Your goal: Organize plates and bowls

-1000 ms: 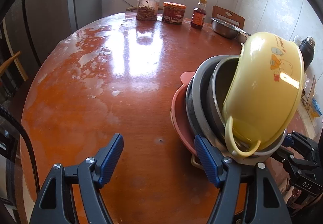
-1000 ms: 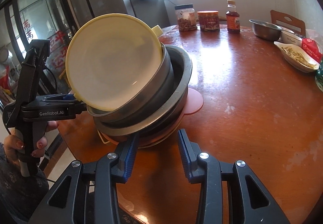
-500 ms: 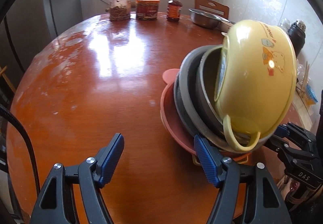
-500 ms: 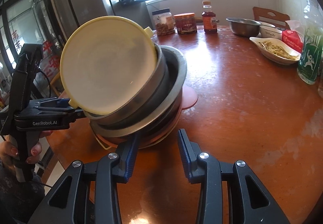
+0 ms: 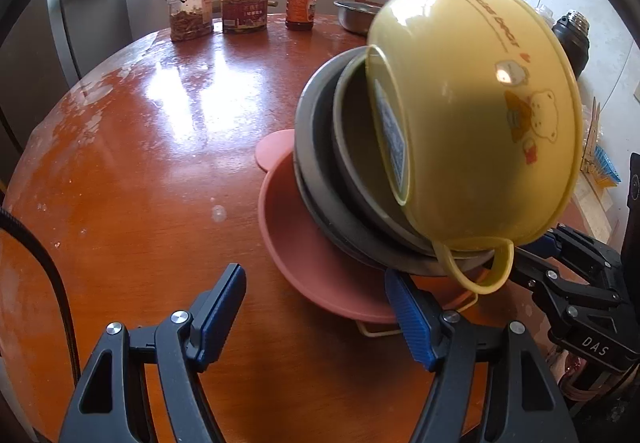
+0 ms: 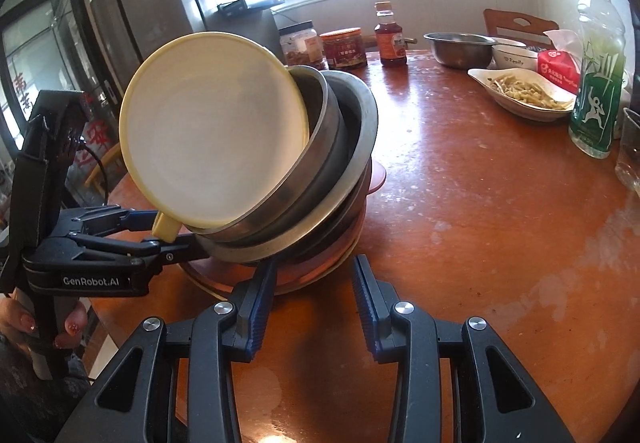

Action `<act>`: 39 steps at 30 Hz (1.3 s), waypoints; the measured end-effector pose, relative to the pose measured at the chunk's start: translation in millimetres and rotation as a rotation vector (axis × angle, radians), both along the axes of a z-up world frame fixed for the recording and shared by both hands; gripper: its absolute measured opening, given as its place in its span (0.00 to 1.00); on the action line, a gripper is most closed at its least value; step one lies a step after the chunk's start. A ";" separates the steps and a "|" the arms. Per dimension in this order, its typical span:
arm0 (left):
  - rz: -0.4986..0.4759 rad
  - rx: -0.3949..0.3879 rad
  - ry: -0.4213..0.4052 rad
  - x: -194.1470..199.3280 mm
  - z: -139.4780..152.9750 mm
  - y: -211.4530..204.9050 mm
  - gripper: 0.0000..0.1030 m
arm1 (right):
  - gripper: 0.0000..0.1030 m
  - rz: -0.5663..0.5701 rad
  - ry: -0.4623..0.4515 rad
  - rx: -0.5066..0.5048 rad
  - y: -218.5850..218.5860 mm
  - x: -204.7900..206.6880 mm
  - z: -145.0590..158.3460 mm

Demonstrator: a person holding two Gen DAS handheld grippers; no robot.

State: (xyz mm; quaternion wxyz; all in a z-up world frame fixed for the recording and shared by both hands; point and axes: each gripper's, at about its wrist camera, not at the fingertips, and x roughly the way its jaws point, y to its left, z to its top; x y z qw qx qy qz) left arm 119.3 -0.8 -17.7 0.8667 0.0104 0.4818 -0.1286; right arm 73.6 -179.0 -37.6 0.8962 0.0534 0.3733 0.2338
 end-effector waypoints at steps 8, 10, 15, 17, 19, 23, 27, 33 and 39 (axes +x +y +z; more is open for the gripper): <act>-0.011 -0.015 0.008 1.7 -0.6 -6.2 0.70 | 0.39 -0.007 0.004 -0.006 -1.6 5.7 -1.6; -0.012 -0.018 0.009 2.4 -0.9 -5.6 0.70 | 0.39 -0.007 0.005 -0.007 -1.0 6.8 -1.8; -0.012 -0.033 0.013 2.2 -1.9 -2.6 0.70 | 0.39 -0.011 0.007 -0.012 -0.3 7.7 -2.1; -0.014 -0.036 0.013 1.4 -2.1 -1.9 0.70 | 0.40 -0.014 0.008 -0.014 0.2 7.7 -1.8; -0.014 -0.039 0.012 -0.2 -1.8 -1.2 0.70 | 0.40 -0.014 0.007 -0.020 1.6 7.3 -1.1; -0.011 -0.045 0.008 -2.2 -1.7 0.6 0.70 | 0.40 -0.019 0.005 -0.027 3.3 5.9 -0.5; -0.006 -0.046 0.000 -4.6 -0.2 3.5 0.70 | 0.40 -0.021 0.003 -0.036 5.5 3.5 0.5; 0.004 -0.058 -0.006 -8.8 1.8 8.0 0.70 | 0.40 -0.022 0.000 -0.049 8.9 0.8 2.0; 0.015 -0.066 -0.017 -14.2 3.9 11.7 0.71 | 0.43 -0.030 -0.002 -0.063 10.7 -1.9 2.8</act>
